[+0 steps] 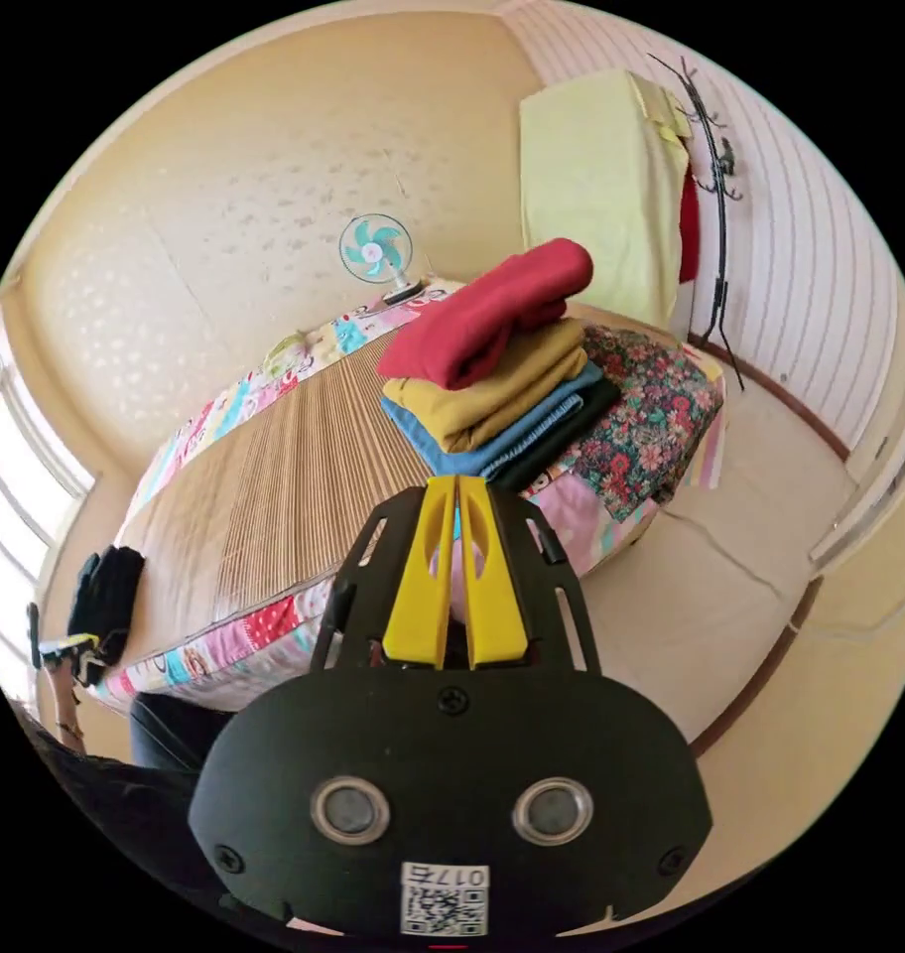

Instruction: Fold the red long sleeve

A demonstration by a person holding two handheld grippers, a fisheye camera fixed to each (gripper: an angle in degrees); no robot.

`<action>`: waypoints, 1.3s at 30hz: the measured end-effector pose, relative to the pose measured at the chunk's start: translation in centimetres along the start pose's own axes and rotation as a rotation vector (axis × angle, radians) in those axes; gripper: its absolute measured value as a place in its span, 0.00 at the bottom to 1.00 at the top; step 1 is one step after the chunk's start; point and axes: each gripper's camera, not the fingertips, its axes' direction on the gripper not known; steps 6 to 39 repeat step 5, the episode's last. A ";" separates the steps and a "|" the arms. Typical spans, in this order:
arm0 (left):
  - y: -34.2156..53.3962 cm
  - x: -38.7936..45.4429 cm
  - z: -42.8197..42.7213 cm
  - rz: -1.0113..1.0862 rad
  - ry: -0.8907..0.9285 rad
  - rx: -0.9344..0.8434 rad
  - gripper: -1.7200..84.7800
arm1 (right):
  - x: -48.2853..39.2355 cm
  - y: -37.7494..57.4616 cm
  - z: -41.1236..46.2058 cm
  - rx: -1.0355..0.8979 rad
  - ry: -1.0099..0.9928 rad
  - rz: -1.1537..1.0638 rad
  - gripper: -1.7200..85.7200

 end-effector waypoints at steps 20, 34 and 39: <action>-0.4 -3.3 -3.3 -0.325 -0.312 0.267 0.03 | -8.1 0.2 -1.2 0.184 0.044 -0.142 0.02; -0.4 -3.3 -3.3 -0.325 -0.312 0.267 0.03 | -8.1 0.2 -1.2 0.184 0.044 -0.142 0.02; -0.4 -3.3 -3.3 -0.325 -0.312 0.267 0.03 | -8.1 0.2 -1.2 0.184 0.044 -0.142 0.02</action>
